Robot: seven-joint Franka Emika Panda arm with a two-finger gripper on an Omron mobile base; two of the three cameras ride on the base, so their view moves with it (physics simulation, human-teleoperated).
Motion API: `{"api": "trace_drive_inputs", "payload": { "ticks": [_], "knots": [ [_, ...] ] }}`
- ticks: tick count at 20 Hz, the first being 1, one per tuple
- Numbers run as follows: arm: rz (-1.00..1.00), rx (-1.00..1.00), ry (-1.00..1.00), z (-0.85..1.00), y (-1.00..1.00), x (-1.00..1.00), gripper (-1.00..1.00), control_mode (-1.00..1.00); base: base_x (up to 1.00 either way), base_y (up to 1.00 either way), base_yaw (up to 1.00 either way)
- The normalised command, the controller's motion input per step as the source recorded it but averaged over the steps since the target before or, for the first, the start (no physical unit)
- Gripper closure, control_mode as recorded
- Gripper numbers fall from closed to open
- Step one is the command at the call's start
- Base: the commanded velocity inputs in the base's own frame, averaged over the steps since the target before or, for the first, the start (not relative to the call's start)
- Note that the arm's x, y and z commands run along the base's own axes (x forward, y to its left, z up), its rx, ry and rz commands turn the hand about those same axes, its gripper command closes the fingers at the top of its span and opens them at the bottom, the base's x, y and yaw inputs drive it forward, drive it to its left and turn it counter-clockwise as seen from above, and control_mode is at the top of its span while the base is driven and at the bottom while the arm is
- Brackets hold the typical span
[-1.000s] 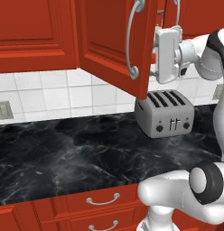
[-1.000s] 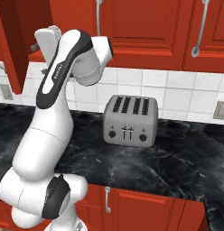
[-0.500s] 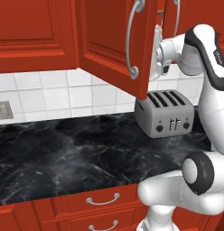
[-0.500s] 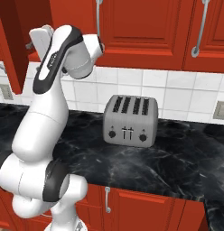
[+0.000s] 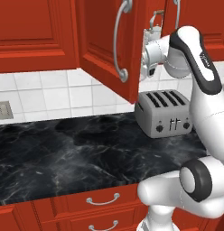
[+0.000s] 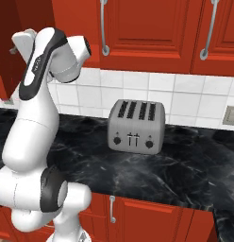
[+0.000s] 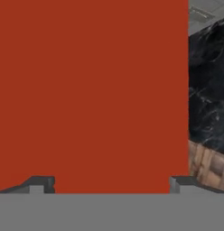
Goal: Open the cabinet, pick the kettle from the cabinet, and place it in the sink.
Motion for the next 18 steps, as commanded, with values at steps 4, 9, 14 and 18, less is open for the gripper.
{"api": "trace_drive_inputs", "payload": {
  "ticks": [4, 9, 14, 18],
  "knots": [
    [0.0, 0.0, -0.18, -0.09, 0.57, -0.2, -1.0, -1.0, 0.0, 0.0, 0.0],
    [0.0, 0.0, -0.19, -0.11, 0.59, -0.1, -1.0, -1.0, 0.0, 0.0, 0.0],
    [0.0, -0.01, -0.11, -0.07, 0.4, 0.01, -1.0, -1.0, 0.0, 0.0, 0.0],
    [-0.1, -0.09, 0.0, 0.01, -0.47, -0.04, -1.0, -1.0, 0.0, 0.0, 0.0]
  ]
}}
